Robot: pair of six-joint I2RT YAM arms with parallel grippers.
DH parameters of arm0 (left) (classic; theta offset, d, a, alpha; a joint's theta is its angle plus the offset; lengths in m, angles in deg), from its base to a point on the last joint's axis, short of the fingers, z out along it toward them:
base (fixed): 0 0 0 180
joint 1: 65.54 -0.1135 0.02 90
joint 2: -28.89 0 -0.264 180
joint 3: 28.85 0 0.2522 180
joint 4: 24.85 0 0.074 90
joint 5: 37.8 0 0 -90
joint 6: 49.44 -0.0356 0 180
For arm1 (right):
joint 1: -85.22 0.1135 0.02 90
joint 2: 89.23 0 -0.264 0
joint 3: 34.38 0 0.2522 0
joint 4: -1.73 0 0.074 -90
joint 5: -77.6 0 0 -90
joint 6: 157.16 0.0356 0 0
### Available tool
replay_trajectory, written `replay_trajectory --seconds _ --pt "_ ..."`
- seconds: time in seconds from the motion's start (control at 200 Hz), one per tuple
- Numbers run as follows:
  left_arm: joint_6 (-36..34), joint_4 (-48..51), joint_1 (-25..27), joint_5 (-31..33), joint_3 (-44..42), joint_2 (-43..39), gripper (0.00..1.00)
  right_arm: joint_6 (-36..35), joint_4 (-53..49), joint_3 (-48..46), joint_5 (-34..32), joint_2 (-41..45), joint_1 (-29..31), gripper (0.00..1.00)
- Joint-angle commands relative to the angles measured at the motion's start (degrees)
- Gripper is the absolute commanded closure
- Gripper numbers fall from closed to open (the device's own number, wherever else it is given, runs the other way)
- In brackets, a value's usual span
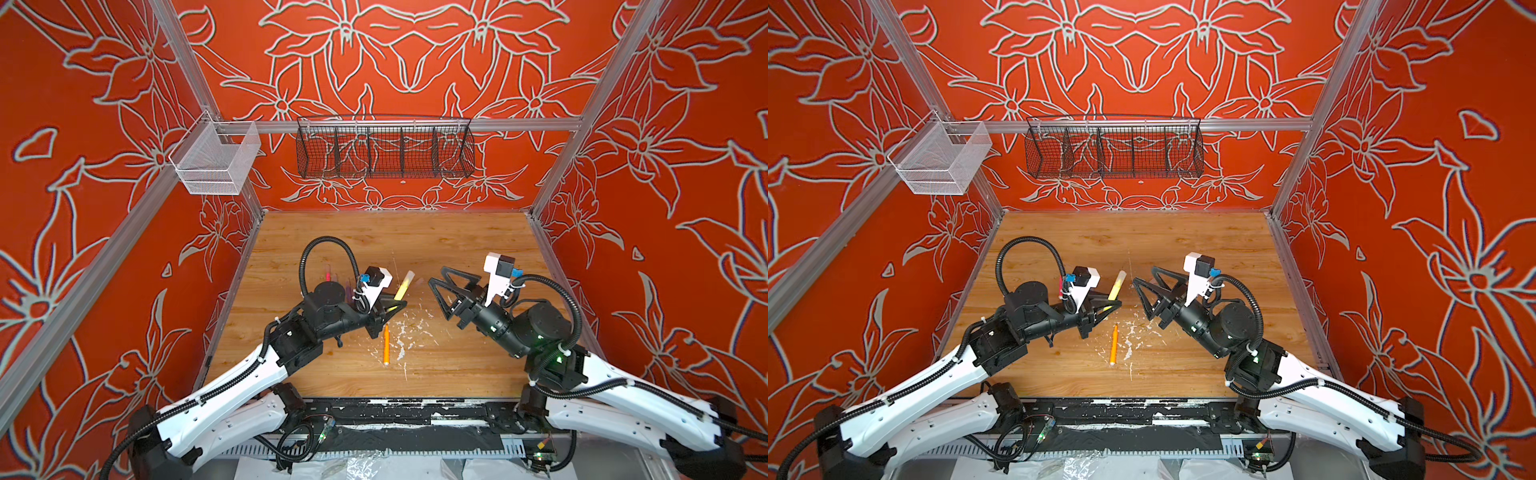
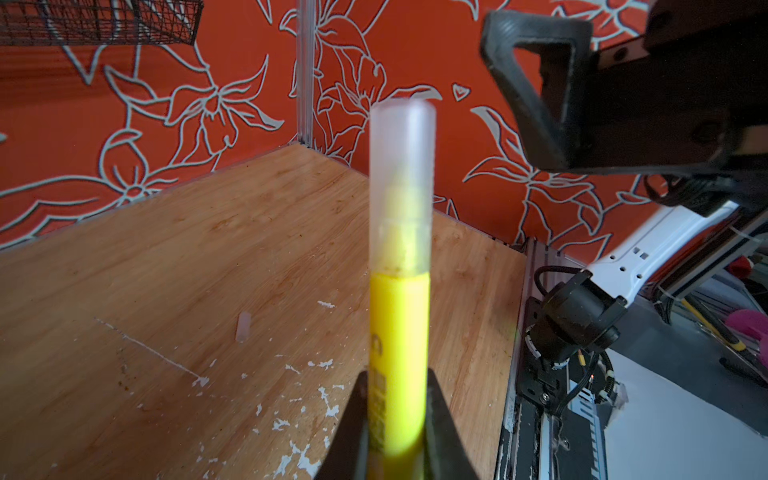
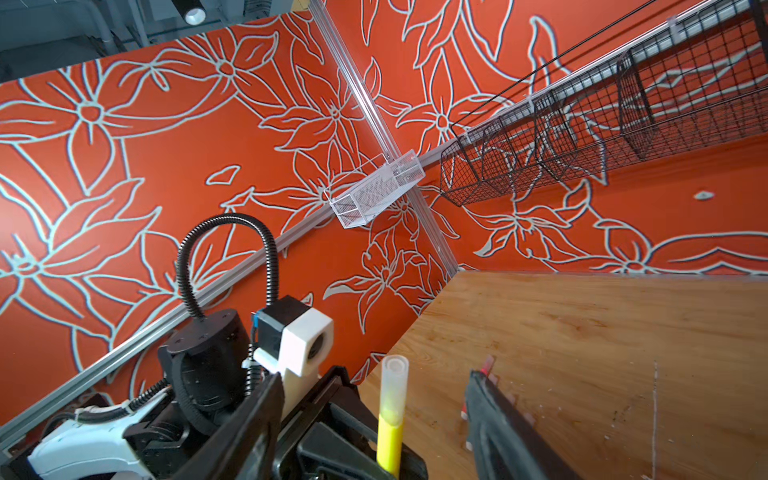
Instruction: Insert the pens into the pen caps
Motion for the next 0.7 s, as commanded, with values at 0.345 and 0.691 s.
replay_trajectory --seconds 0.345,0.691 --pt "-4.57 -0.87 1.82 0.49 1.12 0.23 1.00 -2.18 -5.63 6.04 3.49 -3.89 0.22 0.35" --pt "-5.18 -0.51 2.61 0.55 1.29 0.39 1.00 -1.71 -5.50 7.78 4.64 -6.30 0.22 0.42"
